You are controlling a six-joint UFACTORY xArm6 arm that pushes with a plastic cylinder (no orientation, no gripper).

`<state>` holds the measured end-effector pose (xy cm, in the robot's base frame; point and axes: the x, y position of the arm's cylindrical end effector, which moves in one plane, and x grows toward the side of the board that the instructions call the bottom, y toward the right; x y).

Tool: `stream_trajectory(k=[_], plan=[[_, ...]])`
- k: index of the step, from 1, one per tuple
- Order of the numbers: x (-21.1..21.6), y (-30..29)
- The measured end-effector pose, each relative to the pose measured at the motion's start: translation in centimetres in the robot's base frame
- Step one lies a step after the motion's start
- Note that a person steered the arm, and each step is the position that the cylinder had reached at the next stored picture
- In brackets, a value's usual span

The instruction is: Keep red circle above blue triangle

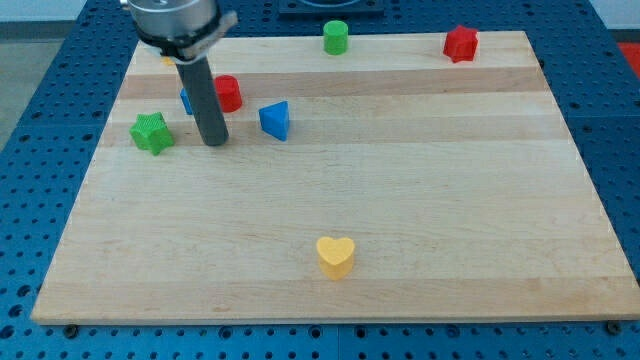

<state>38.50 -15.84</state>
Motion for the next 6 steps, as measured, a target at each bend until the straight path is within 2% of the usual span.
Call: stream_trajectory(k=[1, 3, 6], plan=[[-3.1, -1.4], [-5.9, -2.7], [-6.3, 4.1]])
